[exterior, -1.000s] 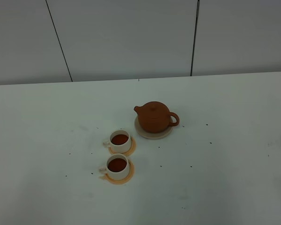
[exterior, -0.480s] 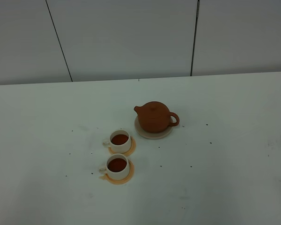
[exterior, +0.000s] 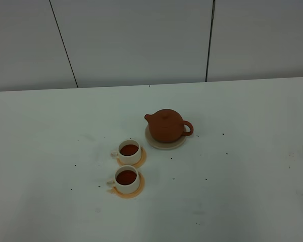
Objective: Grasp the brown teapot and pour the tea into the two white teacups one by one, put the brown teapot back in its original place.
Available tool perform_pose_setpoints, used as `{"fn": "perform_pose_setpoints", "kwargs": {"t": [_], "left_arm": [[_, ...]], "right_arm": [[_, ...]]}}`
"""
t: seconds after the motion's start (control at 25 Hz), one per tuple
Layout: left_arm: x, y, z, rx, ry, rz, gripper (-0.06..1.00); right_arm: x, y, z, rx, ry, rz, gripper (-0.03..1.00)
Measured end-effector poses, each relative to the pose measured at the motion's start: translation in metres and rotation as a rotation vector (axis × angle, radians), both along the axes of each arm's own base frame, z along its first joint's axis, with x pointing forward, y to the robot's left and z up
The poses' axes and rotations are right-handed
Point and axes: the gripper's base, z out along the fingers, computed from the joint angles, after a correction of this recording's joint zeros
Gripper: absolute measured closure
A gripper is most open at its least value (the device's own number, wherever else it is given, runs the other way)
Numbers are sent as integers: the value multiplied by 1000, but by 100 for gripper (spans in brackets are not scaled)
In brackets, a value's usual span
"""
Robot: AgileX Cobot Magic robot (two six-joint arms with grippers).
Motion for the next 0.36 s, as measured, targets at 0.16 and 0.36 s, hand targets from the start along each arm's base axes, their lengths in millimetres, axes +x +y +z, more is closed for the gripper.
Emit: {"fn": "perform_pose_setpoints", "kwargs": {"t": [0.16,0.36], "left_arm": [[0,0,0,0,0,0,71],[0,0,0,0,0,0,71]], "right_arm": [[0,0,0,1,0,0,72],[0,0,0,1,0,0,72]]}}
